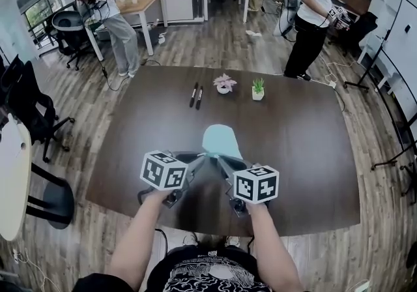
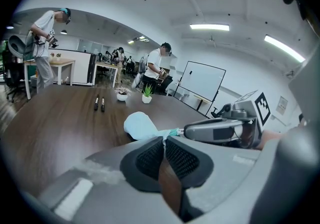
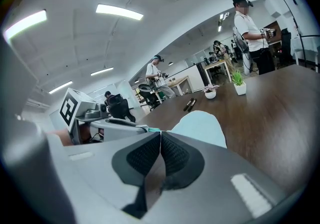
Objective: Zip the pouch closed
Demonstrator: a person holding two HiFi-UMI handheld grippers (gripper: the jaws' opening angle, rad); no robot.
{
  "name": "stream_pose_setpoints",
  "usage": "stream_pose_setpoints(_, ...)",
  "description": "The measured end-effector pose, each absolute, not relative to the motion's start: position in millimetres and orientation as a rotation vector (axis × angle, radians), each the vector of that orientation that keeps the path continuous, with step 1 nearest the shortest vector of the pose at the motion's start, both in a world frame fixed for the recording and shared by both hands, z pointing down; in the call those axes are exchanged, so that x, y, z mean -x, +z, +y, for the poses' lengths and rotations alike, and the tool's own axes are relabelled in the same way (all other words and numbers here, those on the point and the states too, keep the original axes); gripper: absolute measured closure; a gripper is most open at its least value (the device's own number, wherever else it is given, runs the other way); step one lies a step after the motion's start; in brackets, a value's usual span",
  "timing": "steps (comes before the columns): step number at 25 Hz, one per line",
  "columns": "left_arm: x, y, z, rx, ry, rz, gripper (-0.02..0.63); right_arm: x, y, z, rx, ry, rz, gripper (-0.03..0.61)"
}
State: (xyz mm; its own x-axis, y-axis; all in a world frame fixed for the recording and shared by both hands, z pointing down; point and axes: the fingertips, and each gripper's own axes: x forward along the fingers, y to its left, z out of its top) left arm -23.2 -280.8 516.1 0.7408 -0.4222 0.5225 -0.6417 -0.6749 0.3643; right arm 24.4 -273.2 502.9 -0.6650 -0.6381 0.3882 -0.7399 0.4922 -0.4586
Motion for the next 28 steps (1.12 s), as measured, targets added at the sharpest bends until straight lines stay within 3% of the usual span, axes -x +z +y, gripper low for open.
stream_pose_setpoints(28,39,519,-290,-2.315,0.449,-0.945,0.591,-26,507,-277,-1.229,0.916,-2.544,0.571)
